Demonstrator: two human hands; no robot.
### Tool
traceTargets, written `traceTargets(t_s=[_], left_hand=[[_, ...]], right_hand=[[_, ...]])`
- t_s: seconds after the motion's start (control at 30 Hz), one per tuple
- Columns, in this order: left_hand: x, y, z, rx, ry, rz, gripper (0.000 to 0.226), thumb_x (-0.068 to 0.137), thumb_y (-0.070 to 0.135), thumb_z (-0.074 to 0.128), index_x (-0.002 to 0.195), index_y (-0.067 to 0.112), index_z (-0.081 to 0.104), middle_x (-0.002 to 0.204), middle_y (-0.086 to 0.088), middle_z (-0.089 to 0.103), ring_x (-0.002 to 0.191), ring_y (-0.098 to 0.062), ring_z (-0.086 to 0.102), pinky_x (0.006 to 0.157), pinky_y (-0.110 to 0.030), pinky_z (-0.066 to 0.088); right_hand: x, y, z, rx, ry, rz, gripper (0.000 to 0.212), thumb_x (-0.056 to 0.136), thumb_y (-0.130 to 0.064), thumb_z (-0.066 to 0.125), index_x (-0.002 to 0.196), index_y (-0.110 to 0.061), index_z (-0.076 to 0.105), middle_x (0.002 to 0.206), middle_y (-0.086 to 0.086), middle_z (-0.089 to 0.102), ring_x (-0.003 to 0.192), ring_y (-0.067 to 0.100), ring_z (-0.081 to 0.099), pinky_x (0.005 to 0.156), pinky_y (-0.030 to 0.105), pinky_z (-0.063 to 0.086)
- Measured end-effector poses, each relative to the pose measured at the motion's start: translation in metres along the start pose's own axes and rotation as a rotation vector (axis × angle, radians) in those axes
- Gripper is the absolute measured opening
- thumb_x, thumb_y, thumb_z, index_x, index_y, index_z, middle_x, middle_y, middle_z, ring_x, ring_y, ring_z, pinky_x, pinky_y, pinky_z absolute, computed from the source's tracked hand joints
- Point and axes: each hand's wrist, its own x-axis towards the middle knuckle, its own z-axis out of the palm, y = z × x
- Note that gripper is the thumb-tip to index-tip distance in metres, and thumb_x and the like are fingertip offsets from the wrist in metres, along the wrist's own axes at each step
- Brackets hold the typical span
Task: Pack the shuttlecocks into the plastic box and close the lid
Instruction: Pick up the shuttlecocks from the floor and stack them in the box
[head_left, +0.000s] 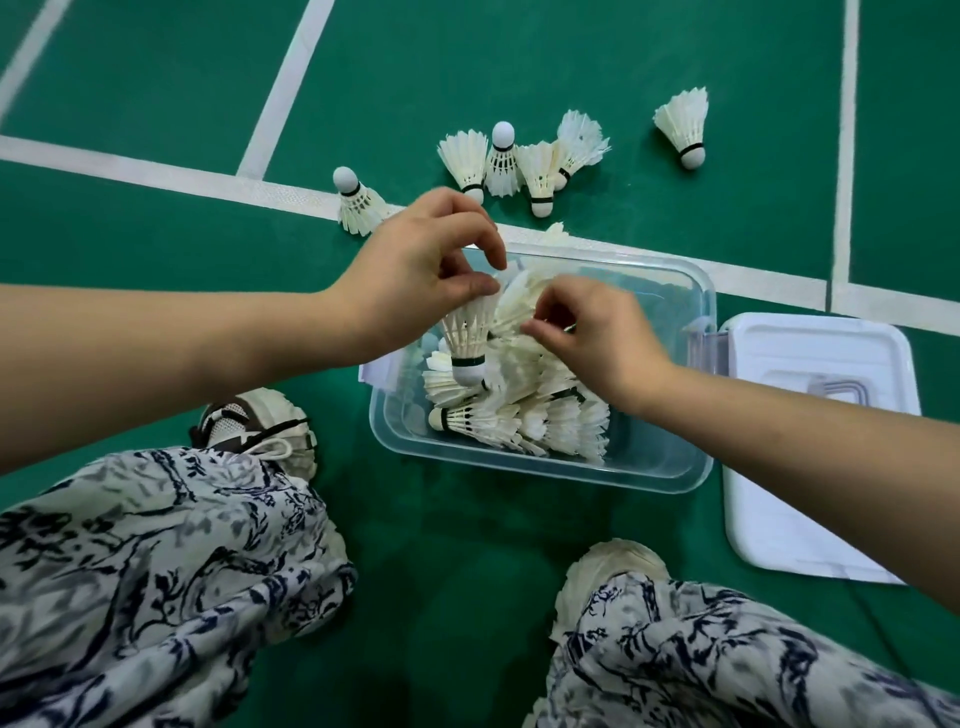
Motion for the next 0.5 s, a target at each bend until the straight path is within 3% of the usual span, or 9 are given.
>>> traceTargets(t_s=[0.27, 0.5], left_hand=[[0.001, -0.006, -0.001, 0.018, 0.026, -0.021, 0.01, 0.079, 0.012, 0.067, 0.087, 0.015, 0.063, 0.105, 0.003, 0.046, 0.061, 0.01, 0.053, 0.067, -0.004, 0.04], [0.0, -0.009, -0.003, 0.019, 0.039, -0.025, 0.01, 0.079, 0.012, 0.067, 0.088, 0.012, 0.063, 0.104, 0.003, 0.046, 0.061, 0.011, 0.053, 0.067, -0.005, 0.04]], right_hand=[[0.003, 0.002, 0.008, -0.03, -0.073, 0.005, 0.018, 0.087, -0.027, 0.062, 0.084, -0.01, 0.056, 0.077, -0.001, 0.055, 0.074, 0.019, 0.052, 0.068, 0.029, 0.041], [0.017, -0.008, 0.011, -0.266, -0.113, 0.017, 0.009, 0.087, -0.025, 0.052, 0.081, -0.017, 0.051, 0.086, 0.007, 0.064, 0.076, 0.024, 0.05, 0.062, 0.029, 0.032]])
